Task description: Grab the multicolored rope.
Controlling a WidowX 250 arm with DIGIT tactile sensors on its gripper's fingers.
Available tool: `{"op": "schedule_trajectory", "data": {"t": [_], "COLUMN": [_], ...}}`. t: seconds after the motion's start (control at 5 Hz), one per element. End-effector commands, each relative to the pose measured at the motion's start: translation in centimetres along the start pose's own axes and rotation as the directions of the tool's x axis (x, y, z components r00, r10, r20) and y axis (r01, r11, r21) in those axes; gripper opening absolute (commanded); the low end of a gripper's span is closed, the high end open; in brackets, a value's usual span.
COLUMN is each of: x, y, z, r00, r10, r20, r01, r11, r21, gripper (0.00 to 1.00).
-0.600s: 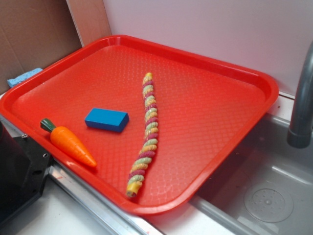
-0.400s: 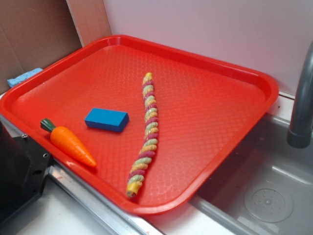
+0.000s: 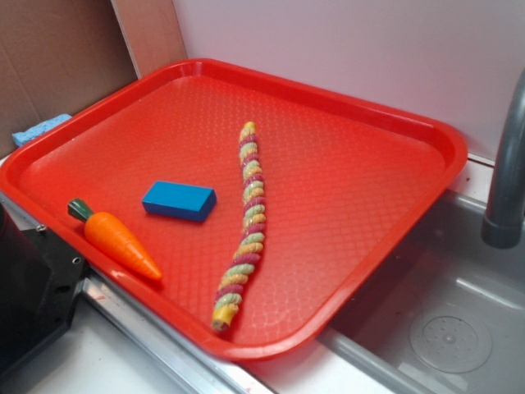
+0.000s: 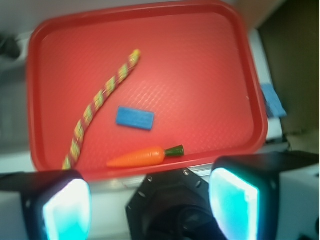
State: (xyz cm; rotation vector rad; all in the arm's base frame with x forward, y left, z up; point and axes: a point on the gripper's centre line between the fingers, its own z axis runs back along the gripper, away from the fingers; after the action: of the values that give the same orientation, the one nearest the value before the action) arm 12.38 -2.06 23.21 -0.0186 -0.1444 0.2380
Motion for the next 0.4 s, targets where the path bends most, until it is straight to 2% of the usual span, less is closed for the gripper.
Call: {"op": "schedule_trajectory", "data": {"t": [0.0, 0.2], "x": [2.0, 2.9], "y": [-1.8, -4.3], "z": [-3.1, -6.7], "r00": [0.952, 0.895], "r10": [0.306, 0.443], "r20": [0.009, -0.05], "r01": [-0.304, -0.446], "r11": [0.95, 0.888], "r21": [-0.072, -0.115], "gripper": [1.0, 1.0]}}
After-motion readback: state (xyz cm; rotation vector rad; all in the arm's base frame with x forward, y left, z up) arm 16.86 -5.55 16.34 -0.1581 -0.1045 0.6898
